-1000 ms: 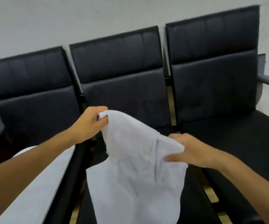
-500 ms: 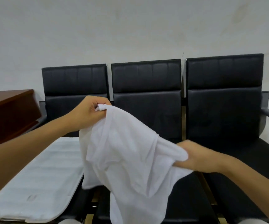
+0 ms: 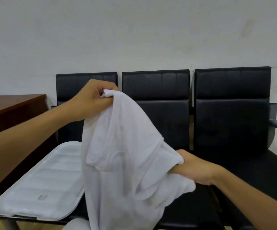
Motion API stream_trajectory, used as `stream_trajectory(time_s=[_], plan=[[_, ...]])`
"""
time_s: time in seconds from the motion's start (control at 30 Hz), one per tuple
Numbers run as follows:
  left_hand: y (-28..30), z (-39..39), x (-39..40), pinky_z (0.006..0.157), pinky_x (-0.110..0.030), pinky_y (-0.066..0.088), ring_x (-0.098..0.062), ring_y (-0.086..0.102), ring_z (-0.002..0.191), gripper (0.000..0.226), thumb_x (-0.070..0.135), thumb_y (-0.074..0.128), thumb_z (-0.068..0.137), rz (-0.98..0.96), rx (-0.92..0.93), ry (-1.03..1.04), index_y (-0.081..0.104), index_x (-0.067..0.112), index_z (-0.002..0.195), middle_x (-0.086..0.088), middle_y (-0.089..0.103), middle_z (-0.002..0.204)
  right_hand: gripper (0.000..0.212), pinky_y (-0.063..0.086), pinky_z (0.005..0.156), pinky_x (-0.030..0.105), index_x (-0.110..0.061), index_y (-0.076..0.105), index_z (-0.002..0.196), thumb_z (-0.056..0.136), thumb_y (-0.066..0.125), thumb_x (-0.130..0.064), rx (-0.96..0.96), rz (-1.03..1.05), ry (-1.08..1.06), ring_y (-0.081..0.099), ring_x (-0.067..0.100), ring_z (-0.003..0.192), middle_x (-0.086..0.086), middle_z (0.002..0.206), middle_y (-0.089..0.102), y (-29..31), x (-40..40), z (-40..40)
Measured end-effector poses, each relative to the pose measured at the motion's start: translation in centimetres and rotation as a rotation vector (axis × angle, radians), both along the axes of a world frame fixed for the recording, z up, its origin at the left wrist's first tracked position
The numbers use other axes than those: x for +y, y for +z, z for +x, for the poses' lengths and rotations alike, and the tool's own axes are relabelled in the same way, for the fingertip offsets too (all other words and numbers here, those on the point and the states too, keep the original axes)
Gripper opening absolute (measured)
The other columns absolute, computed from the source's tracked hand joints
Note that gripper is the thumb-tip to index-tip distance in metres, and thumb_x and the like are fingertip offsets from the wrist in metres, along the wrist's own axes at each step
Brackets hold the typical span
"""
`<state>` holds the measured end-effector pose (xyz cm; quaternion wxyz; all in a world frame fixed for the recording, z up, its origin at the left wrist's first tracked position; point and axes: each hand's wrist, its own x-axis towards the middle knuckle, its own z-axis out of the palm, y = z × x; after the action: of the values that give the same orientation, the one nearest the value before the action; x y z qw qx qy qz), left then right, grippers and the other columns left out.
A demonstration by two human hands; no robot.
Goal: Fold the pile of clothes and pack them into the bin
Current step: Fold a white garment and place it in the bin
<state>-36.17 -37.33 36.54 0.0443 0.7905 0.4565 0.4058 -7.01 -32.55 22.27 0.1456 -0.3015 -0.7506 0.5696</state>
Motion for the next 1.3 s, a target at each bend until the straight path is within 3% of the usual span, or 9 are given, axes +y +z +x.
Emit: stream_trajectory(time_s=[0.07,0.17,0.37,0.47,0.67,0.8,0.87,1.1,1.3], plan=[[0.2,-0.4,-0.1,0.065,-0.015,0.051,-0.009,0.066,0.073,0.026,-0.002,0.062,0.089,-0.032,0.065,0.011,0.071,0.020,0.079,0.002,0.071,0.081,0.008,0.059,0.079,0.035,0.000,0.069,0.091,0.092,0.061,-0.001,0.034,0.059,-0.005,0.071,0.023,0.087,0.013,0.093,0.072,-0.2,0.2,0.0],[0.2,-2.0,-0.1,0.064,-0.016,0.050,-0.012,0.067,0.071,0.019,-0.001,0.074,0.081,-0.126,0.206,0.040,0.072,0.017,0.077,0.003,0.071,0.078,0.018,0.045,0.057,0.027,-0.001,0.057,0.070,0.085,0.067,0.000,0.069,0.332,-0.229,0.056,0.009,0.062,0.004,0.068,0.060,0.5,1.8,0.5],[-1.6,-5.3,0.9,0.072,-0.025,0.057,-0.010,0.067,0.079,0.018,0.005,0.079,0.078,-0.235,0.294,0.198,0.072,0.021,0.083,0.008,0.071,0.081,0.024,0.054,0.069,0.026,-0.023,0.067,0.109,0.088,0.069,-0.011,-0.084,0.917,-0.481,0.064,0.006,0.078,-0.006,0.083,0.069,3.4,5.2,3.8],[-3.1,-5.8,1.8,0.078,-0.033,0.057,-0.009,0.066,0.082,0.022,0.004,0.072,0.085,-0.120,0.322,0.250,0.068,0.026,0.088,0.008,0.070,0.088,0.018,0.048,0.068,0.027,-0.017,0.073,0.102,0.088,0.066,-0.009,-0.198,1.203,-0.481,0.056,0.011,0.079,-0.003,0.087,0.061,4.7,5.7,4.6],[-5.6,-4.6,2.8,0.074,-0.023,0.045,-0.021,0.063,0.086,0.019,0.002,0.055,0.094,0.099,0.088,0.368,0.068,0.015,0.101,-0.003,0.068,0.095,0.022,0.055,0.073,0.041,-0.024,0.060,0.105,0.090,0.061,-0.008,-0.217,1.070,-0.461,0.061,0.013,0.088,-0.010,0.097,0.062,6.1,7.1,5.4],[-6.8,-4.7,3.0,0.082,-0.037,0.052,-0.024,0.063,0.089,0.018,0.012,0.060,0.094,-0.020,0.225,0.361,0.067,0.013,0.110,-0.005,0.068,0.100,0.019,0.054,0.069,0.046,-0.025,0.058,0.092,0.085,0.067,-0.010,-0.272,1.110,-0.439,0.059,0.017,0.081,-0.006,0.092,0.063,7.4,7.4,6.3],[-6.8,-4.9,2.7,0.078,-0.032,0.052,-0.021,0.064,0.085,0.019,0.011,0.063,0.092,-0.016,0.283,0.316,0.066,0.015,0.111,-0.002,0.068,0.098,0.025,0.052,0.064,0.048,-0.026,0.052,0.084,0.084,0.066,-0.005,-0.232,1.112,-0.429,0.057,0.019,0.073,-0.005,0.082,0.059,7.7,7.5,6.6],[-6.3,-5.5,2.5,0.078,-0.033,0.057,-0.012,0.064,0.079,0.020,0.012,0.078,0.081,-0.161,0.535,0.214,0.072,0.019,0.098,0.003,0.069,0.089,0.028,0.050,0.079,0.021,-0.030,0.067,0.102,0.093,0.060,-0.004,-0.238,0.873,-0.325,0.063,-0.004,0.087,-0.015,0.094,0.068,7.0,8.7,7.1],[-6.7,-5.3,2.1,0.076,-0.027,0.052,-0.010,0.064,0.084,0.028,0.006,0.066,0.089,-0.182,0.346,0.225,0.061,0.033,0.093,0.006,0.067,0.091,0.026,0.050,0.078,0.024,-0.031,0.073,0.100,0.093,0.061,-0.009,-0.247,0.713,-0.276,0.066,-0.002,0.093,-0.019,0.096,0.072,7.1,8.5,8.7]])
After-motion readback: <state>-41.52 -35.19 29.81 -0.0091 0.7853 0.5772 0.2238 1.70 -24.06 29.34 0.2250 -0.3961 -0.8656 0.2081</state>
